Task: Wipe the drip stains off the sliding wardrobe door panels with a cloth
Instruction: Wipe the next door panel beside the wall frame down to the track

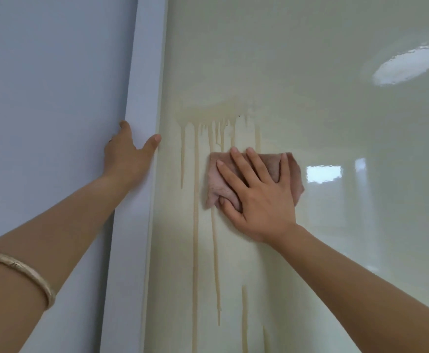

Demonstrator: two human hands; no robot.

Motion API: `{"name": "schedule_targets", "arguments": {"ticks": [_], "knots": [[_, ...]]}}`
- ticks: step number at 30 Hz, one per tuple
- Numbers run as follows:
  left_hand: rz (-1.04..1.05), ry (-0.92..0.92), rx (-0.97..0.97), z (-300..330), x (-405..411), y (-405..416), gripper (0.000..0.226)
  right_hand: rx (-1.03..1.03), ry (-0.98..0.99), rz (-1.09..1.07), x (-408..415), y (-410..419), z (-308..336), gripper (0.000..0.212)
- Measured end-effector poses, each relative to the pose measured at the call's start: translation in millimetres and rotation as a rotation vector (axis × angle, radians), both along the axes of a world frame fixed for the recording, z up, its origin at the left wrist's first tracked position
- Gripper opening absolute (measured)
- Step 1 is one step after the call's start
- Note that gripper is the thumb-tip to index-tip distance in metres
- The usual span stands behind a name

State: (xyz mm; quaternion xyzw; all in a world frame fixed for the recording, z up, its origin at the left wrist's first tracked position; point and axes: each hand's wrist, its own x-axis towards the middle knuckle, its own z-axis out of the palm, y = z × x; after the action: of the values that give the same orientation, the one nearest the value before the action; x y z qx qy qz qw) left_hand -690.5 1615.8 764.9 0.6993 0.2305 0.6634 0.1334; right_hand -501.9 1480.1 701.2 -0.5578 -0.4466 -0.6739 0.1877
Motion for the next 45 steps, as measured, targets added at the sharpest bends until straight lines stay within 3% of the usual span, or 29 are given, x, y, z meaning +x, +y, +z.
{"name": "schedule_targets", "arguments": {"ticks": [3,6,9,12,15,21,27,30,34,39,42,45], "knots": [[-0.069,-0.101,0.002,-2.2,0.3,9.2,0.079,0.013,0.016,-0.007,-5.5,11.8,24.7,0.060],[-0.146,-0.185,-0.019,-4.1,-0.3,16.4,0.056,0.017,0.027,-0.018,-13.8,21.2,53.2,0.061],[-0.178,-0.224,-0.022,-5.2,1.2,16.7,0.046,0.033,0.100,-0.034,-20.5,25.2,69.8,0.064],[-0.200,-0.259,-0.042,-5.5,2.3,17.9,0.047,0.063,0.065,-0.042,-23.8,33.0,51.7,0.062],[-0.218,-0.278,-0.037,-6.0,2.5,21.1,0.052,-0.068,-0.028,-0.058,-20.9,24.8,52.4,0.062],[-0.260,-0.301,-0.029,-5.0,4.3,29.8,0.051,0.022,0.193,-0.108,-38.7,35.5,102.3,0.080],[-0.214,-0.343,0.019,-6.9,7.1,28.3,0.048,-0.160,-0.112,-0.030,-31.0,39.7,54.4,0.060],[-0.218,-0.342,0.027,-6.8,7.0,29.9,0.050,-0.107,0.022,-0.057,-44.5,41.0,86.3,0.065],[-0.212,-0.351,0.034,-7.2,7.3,30.9,0.048,-0.071,0.149,-0.061,-65.7,65.5,100.9,0.056],[-0.228,-0.349,0.036,-6.6,6.3,30.9,0.048,-0.236,-0.130,-0.047,-50.8,59.7,63.2,0.062],[-0.228,-0.344,0.037,-6.2,6.1,33.0,0.049,-0.211,-0.038,-0.105,-49.0,49.8,96.7,0.074],[-0.246,-0.347,0.044,-6.3,6.8,36.4,0.046,-0.101,0.054,-0.087,-58.6,60.6,96.5,0.071]]}}
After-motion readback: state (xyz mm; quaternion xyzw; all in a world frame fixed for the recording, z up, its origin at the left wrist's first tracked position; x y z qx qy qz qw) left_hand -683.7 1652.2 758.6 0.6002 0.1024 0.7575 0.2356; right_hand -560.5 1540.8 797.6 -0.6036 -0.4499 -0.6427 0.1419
